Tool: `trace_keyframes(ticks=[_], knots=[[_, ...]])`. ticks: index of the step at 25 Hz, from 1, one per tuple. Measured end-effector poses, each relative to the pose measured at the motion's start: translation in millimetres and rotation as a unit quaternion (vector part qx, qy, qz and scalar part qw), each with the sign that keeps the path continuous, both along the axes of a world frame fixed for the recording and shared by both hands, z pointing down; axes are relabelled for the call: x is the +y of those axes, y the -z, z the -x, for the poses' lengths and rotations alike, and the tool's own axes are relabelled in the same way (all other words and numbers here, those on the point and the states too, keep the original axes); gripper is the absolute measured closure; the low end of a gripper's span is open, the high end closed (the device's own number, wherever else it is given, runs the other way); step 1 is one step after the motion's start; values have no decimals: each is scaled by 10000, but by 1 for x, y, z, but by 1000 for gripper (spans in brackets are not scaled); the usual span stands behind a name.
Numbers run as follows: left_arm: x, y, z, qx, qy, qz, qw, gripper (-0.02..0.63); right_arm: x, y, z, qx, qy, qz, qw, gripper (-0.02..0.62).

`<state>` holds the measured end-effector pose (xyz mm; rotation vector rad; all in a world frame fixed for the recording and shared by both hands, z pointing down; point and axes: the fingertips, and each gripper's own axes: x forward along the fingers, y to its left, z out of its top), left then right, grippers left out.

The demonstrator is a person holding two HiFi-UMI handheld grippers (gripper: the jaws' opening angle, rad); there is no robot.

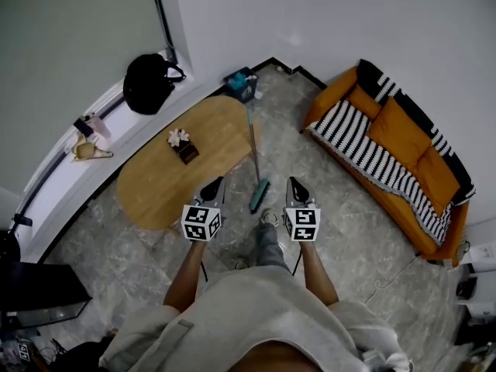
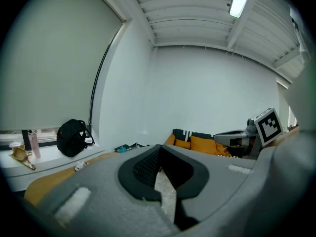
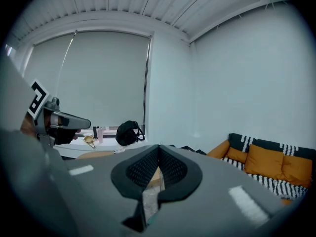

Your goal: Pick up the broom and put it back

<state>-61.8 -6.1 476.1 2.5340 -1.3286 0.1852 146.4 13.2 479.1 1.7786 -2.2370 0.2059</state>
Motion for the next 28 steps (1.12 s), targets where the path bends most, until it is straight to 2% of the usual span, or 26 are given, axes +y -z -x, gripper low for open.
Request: trace_keyframes(ticks=[17,28], knots=[[-175,15,-46,-85,581,-8,9983,603,-197,6,-42,-142,648,-46,9978,595],[-252,9,-61,-222,1051,91,9942,603,-294,-5,-61,-215,1068,19,9940,595]])
